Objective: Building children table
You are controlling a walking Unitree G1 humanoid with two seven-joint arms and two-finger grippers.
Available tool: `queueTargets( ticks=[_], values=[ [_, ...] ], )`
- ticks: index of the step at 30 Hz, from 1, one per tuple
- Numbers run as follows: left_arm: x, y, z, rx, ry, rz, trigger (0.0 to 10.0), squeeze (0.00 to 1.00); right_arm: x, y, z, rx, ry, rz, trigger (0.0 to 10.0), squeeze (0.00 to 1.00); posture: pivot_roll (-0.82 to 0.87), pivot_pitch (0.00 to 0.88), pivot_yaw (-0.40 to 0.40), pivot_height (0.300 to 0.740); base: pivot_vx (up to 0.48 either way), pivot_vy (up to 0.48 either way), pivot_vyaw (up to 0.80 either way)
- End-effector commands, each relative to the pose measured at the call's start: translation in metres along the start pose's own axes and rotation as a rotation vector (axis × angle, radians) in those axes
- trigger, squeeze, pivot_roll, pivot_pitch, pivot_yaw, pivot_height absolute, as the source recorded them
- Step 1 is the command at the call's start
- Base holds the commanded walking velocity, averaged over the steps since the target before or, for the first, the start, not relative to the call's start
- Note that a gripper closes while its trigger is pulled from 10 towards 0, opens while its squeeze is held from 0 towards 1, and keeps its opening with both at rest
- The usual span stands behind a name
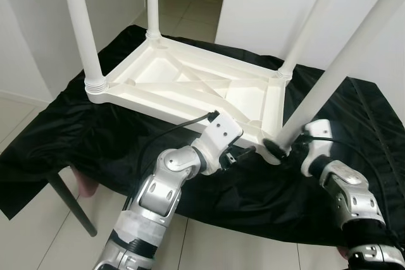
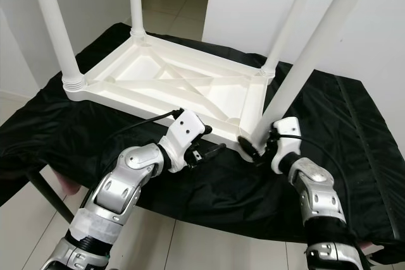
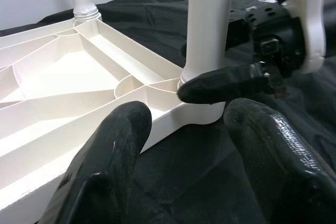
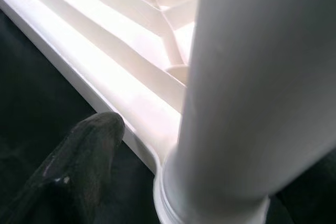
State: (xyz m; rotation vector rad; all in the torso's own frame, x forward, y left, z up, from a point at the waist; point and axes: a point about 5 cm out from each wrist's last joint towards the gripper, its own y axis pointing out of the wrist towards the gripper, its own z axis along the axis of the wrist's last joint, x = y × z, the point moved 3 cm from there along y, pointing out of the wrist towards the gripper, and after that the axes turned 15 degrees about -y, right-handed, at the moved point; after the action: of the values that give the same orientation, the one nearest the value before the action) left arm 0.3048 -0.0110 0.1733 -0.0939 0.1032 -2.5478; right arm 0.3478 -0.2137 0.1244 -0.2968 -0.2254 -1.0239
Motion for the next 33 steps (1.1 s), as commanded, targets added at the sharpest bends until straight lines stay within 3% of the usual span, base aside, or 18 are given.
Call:
queueTargets(
  ticks=[1,2,4,5,18,19,23,33],
  values=[
    [-0.002,0.002,0.002,0.014,0.007,0.051,10.0,0.00,-0.005,0.006,0.002,0.007,-0.028,0.085,10.0,0.00,0.01,0.000,-0.121,0.740,0.000,0.000,0.00],
    [-0.001,0.002,0.002,0.015,0.007,0.050,10.0,0.00,-0.006,0.008,0.002,0.000,-0.032,0.113,6.6,0.00,0.01,0.000,-0.123,0.740,0.000,0.000,0.00],
    [-0.001,0.002,0.003,0.015,0.007,0.050,10.0,0.00,-0.006,0.010,0.001,-0.005,-0.034,0.129,6.6,0.00,0.01,0.000,-0.123,0.740,0.000,0.000,0.00],
    [-0.001,0.002,0.003,0.015,0.007,0.052,10.0,0.00,-0.006,0.011,0.002,-0.005,-0.031,0.138,0.0,0.00,0.01,0.000,-0.129,0.740,0.000,0.000,0.00],
    [-0.004,0.003,0.003,0.030,-0.014,0.086,10.0,0.00,-0.011,0.009,-0.004,0.003,-0.012,0.215,0.0,0.00,0.00,0.005,-0.156,0.740,0.000,0.000,0.00],
    [-0.005,0.003,0.004,0.032,-0.014,0.087,10.0,0.00,-0.014,0.010,-0.001,0.015,0.000,0.214,10.0,0.00,-0.01,0.014,-0.161,0.740,0.000,0.000,0.00],
    [-0.007,0.004,0.005,0.036,-0.015,0.088,10.0,0.00,-0.017,0.012,0.004,0.040,0.021,0.210,10.0,0.00,-0.04,0.024,-0.163,0.740,0.000,0.000,0.00],
    [-0.011,0.009,0.010,0.058,-0.031,0.107,10.0,0.00,-0.013,0.017,0.005,-0.019,0.019,-0.014,10.0,0.00,-0.07,0.038,-0.176,0.740,0.000,0.000,0.00]
  ],
)
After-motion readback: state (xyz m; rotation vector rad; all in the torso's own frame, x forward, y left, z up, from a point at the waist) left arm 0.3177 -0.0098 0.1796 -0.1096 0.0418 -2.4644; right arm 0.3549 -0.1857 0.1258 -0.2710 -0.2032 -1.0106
